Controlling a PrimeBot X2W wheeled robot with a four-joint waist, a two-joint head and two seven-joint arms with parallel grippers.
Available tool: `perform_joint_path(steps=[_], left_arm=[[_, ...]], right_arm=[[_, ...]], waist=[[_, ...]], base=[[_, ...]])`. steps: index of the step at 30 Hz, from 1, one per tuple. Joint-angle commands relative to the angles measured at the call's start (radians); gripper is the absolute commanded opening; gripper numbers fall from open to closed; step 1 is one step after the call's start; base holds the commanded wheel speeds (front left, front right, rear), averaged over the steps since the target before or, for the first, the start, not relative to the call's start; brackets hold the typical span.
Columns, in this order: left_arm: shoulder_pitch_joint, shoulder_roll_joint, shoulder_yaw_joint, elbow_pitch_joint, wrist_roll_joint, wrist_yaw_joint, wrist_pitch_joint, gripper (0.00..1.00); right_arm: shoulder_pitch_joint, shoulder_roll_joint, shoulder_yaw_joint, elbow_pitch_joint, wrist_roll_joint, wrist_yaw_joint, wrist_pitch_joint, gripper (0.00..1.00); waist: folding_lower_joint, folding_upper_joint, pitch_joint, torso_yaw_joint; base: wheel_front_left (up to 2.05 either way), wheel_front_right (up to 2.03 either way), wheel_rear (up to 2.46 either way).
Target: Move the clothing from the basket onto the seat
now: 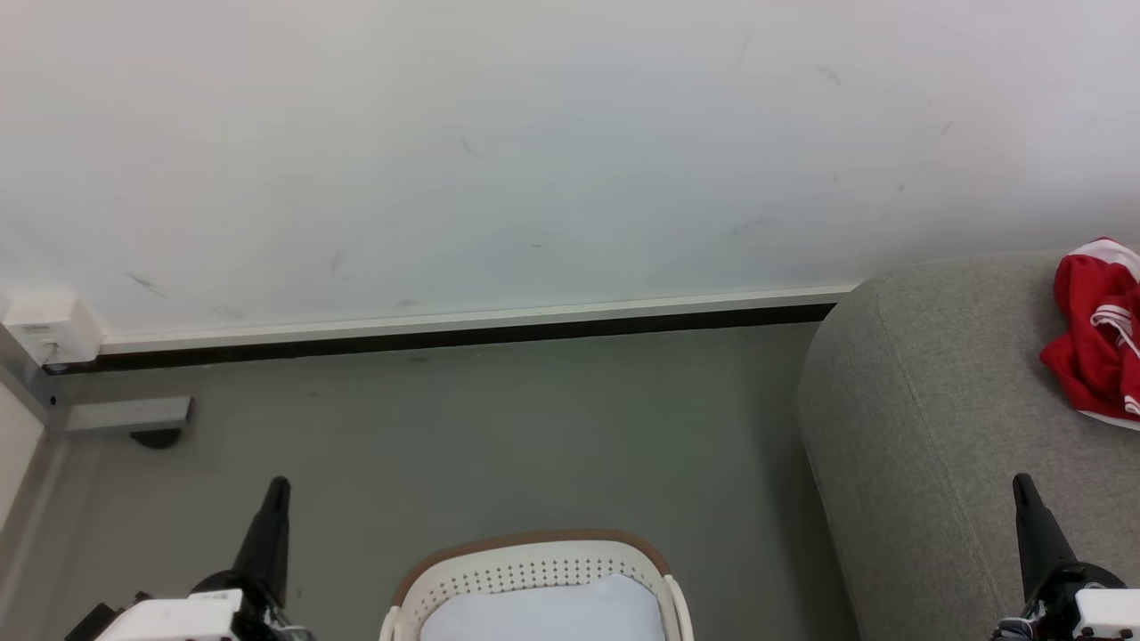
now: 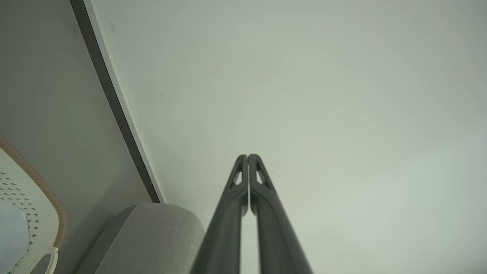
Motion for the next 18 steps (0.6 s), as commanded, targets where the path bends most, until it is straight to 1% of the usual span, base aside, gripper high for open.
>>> perform_joint_path(steps=[1, 18], left_arm=[[-0.01, 0.002, 0.003, -0.001, -0.014, -0.005, 0.004, 0.0], [-0.01, 0.002, 0.003, -0.001, -0.014, -0.005, 0.004, 0.0]], right_arm=[[-0.012, 0.002, -0.005, -0.004, 0.001, -0.002, 0.002, 0.0], [-0.012, 0.002, -0.005, -0.004, 0.0, -0.002, 0.003, 0.0]], waist=[[0.0, 0.0, 0.0, 0.0], [0.0, 0.0, 0.0, 0.0]], base=[[0.0, 0.0, 0.0], [0.0, 0.0, 0.0]])
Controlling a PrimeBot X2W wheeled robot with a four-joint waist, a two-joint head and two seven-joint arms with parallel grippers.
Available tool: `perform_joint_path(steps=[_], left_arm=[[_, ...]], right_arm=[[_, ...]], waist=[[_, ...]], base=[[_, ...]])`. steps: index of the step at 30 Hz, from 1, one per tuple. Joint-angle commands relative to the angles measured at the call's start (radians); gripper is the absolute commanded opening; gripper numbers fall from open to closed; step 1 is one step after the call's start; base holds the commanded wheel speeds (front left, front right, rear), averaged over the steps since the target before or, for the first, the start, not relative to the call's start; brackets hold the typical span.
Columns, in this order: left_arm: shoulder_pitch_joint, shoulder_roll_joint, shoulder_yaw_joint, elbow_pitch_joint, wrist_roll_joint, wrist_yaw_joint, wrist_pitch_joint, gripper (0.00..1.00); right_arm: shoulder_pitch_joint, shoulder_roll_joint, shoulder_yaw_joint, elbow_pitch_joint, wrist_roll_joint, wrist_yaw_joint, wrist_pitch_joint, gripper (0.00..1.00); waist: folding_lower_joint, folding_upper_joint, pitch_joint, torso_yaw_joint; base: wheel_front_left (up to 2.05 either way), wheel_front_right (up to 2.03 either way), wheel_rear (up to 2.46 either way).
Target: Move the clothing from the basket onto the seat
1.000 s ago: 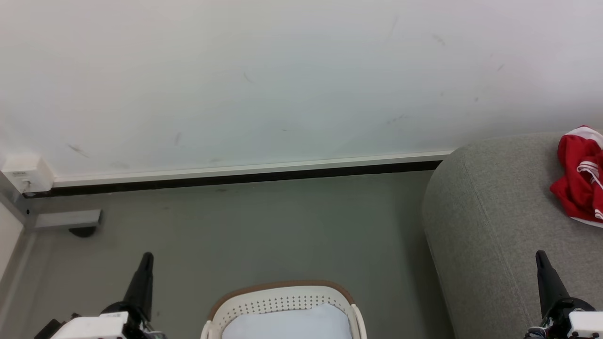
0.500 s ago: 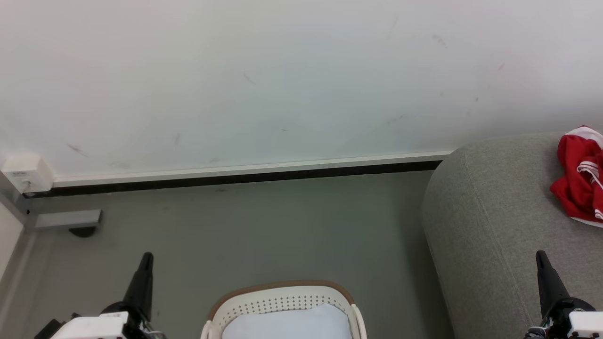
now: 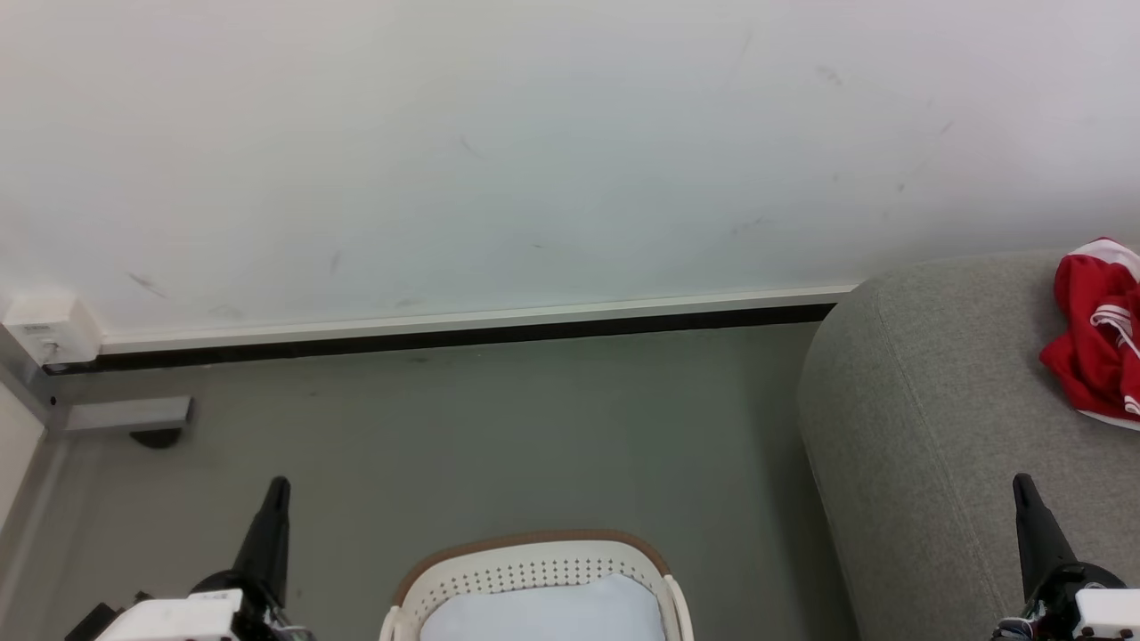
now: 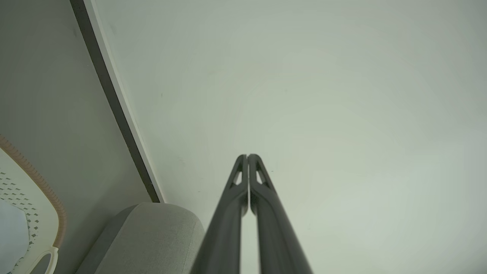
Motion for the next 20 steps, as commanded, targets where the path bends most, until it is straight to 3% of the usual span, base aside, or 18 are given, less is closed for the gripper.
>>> perform_joint_path(steps=[1, 20], left_arm=[[-0.009, 0.002, 0.003, -0.001, -0.014, -0.005, 0.004, 0.0], [-0.009, 0.002, 0.003, -0.001, -0.014, -0.005, 0.004, 0.0]], right_arm=[[-0.012, 0.002, -0.005, -0.004, 0.0, -0.002, 0.003, 0.0], [-0.013, 0.002, -0.005, -0.004, -0.001, -0.002, 0.004, 0.0]], waist=[[0.0, -0.0001, 0.0, 0.0], [0.0, -0.0001, 0.0, 0.0]], base=[[0.0, 0.0, 0.0], [0.0, 0.0, 0.0]])
